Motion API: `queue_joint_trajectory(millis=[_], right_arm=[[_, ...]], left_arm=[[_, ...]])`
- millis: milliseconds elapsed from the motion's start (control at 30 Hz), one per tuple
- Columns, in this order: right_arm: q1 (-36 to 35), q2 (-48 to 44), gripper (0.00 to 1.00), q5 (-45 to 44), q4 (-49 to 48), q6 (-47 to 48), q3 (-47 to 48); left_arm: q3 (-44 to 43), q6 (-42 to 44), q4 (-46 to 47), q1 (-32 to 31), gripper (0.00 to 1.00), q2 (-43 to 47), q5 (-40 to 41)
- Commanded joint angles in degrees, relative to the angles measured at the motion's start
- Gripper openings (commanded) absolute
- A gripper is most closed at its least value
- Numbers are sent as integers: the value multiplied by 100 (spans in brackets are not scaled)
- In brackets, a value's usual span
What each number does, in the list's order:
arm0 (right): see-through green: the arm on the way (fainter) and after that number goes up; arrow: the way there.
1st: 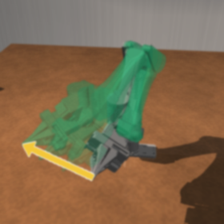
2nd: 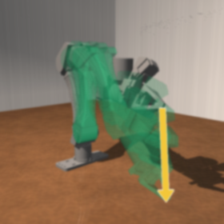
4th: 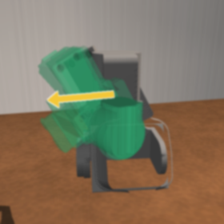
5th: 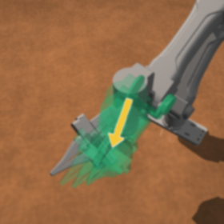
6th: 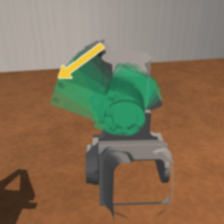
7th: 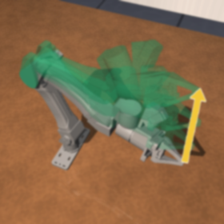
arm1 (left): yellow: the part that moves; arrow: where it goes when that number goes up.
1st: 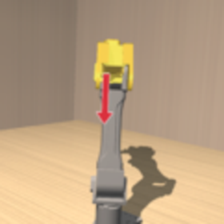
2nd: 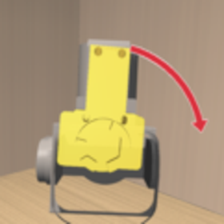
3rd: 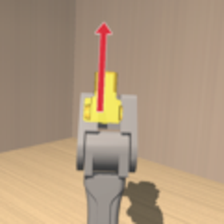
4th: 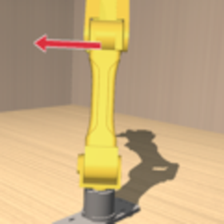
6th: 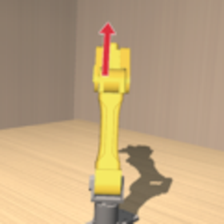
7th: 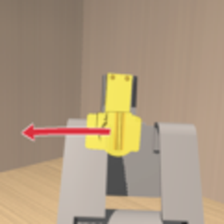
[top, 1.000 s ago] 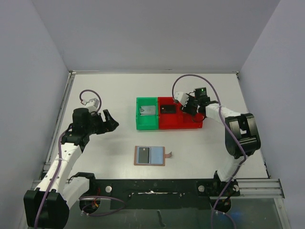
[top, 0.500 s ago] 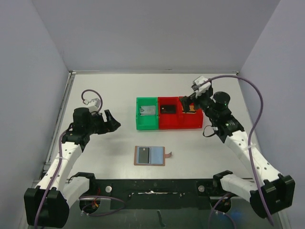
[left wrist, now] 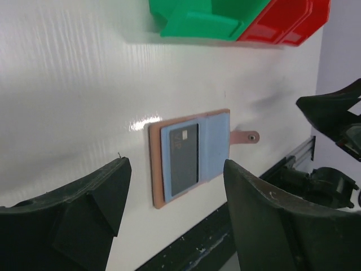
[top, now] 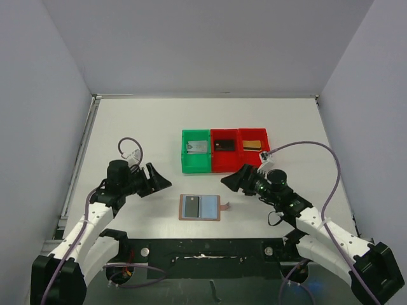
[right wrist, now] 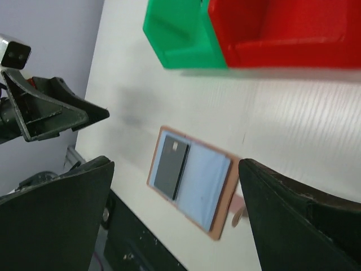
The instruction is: Take the credit cards out of the card holder
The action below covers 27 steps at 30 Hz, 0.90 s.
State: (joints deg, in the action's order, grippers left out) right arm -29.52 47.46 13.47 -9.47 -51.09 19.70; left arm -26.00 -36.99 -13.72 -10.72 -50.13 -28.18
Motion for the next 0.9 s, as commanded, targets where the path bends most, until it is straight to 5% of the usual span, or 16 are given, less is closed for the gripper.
queue_joint_trajectory(millis=[0, 167, 300, 467, 733, 867], right_arm=[[-835, 175, 99, -786, -414, -1279, -171], [-1739, 938, 90, -1368, -854, -1622, -149], [-2093, 1732, 64, -1465, -626, -1632, 398], [-2549, 2355, 49, -1877, -812, -1771, 702], [-2585, 3354, 46, -1260, -1000, -1655, 1116], [-2596, 3910, 36, -750, -1389, -1621, 1251]], left_arm=[[255, -1110, 693, -361, 65, 137, -368], [119, -1268, 619, -1202, 63, -105, 291], [66, -1341, 640, -1573, 53, -455, 700], [-410, -1458, 433, -2451, 50, -986, 1912], [8, -1707, 631, -2655, 48, -1113, 2051], [249, -1876, 1049, -2703, 39, -1106, 1802]])
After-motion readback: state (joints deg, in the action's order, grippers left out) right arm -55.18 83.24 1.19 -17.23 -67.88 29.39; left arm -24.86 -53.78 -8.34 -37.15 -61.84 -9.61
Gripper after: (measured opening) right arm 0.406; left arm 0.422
